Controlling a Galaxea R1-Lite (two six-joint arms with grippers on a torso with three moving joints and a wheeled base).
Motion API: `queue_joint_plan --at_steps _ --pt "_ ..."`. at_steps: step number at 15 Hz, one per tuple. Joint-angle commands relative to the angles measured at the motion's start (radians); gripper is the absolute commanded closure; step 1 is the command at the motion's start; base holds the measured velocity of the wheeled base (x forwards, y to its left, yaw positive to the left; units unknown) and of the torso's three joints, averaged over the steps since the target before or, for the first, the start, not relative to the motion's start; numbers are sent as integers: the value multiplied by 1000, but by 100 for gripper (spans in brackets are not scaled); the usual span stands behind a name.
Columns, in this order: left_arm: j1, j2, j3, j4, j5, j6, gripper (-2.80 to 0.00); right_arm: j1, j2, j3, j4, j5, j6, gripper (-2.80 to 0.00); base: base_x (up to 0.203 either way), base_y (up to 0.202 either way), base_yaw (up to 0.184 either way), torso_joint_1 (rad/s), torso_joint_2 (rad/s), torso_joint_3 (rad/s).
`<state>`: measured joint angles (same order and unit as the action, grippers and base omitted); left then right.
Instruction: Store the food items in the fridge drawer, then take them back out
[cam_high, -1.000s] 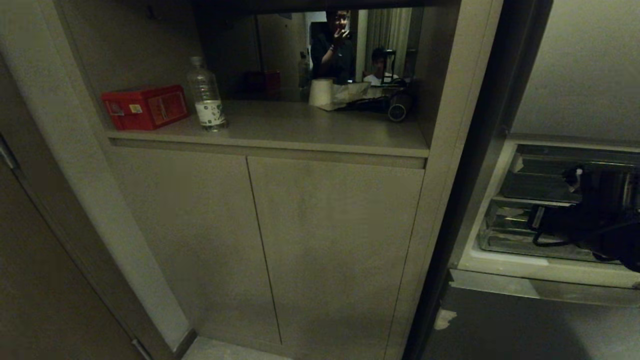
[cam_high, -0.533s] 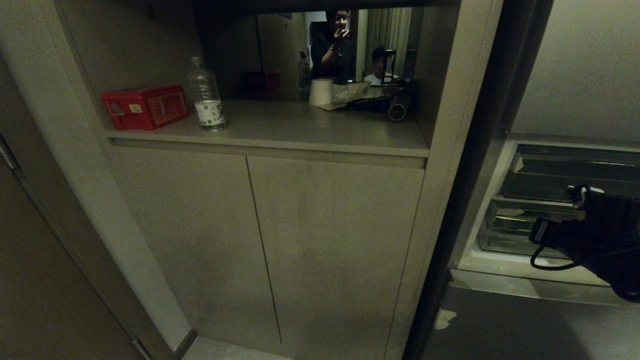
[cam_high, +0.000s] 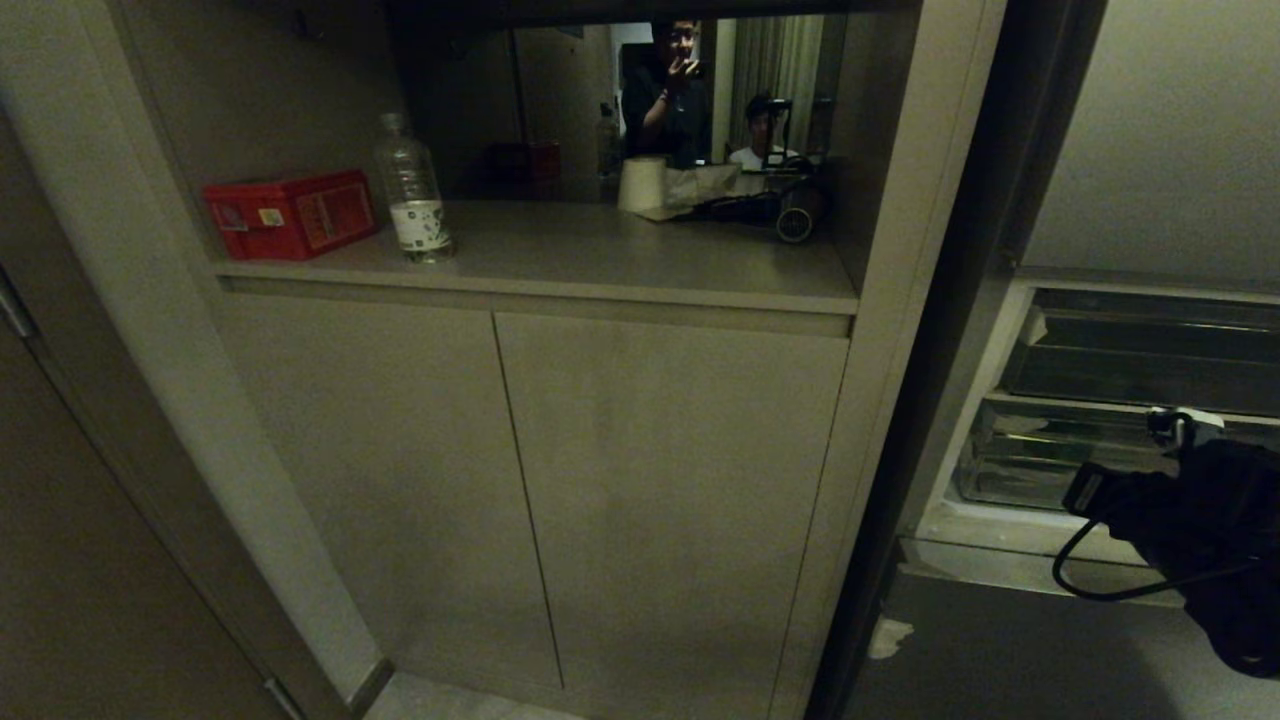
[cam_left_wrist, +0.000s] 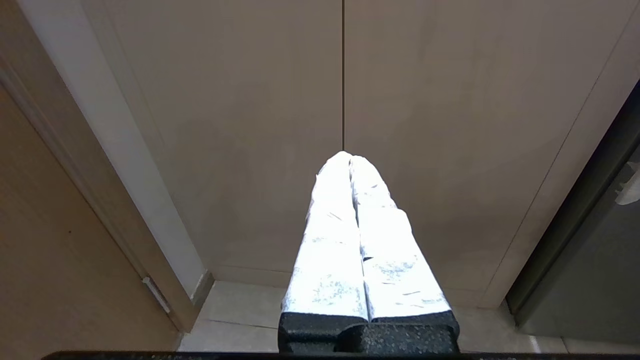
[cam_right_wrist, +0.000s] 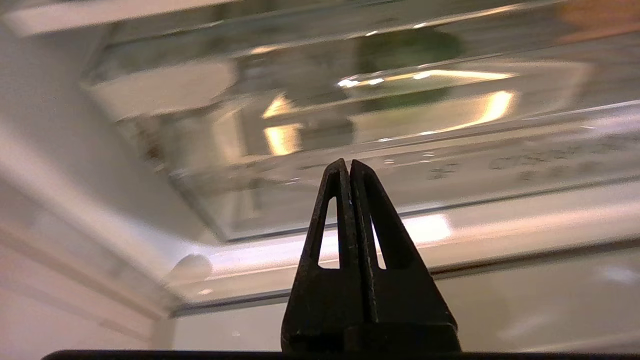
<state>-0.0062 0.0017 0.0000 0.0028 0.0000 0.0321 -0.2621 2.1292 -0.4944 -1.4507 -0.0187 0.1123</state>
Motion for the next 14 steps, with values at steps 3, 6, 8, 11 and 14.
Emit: queue_joint_plan --at_steps 3,6,8,11,14 --pt "0 1 0 0 0 0 0 0 71 21 -73 56 1 0 0 0 0 0 0 0" --pt "0 1 0 0 0 0 0 0 123 -15 -79 66 7 0 0 0 0 0 0 0" --pt "0 1 0 0 0 0 0 -3 122 -13 -79 63 7 0 0 0 0 0 0 0" --pt "0 1 0 0 0 0 0 -29 131 -7 -79 -16 26 0 0 0 0 0 0 0" --pt "0 1 0 0 0 0 0 -54 152 -46 -79 -233 80 0 0 0 0 0 0 0"
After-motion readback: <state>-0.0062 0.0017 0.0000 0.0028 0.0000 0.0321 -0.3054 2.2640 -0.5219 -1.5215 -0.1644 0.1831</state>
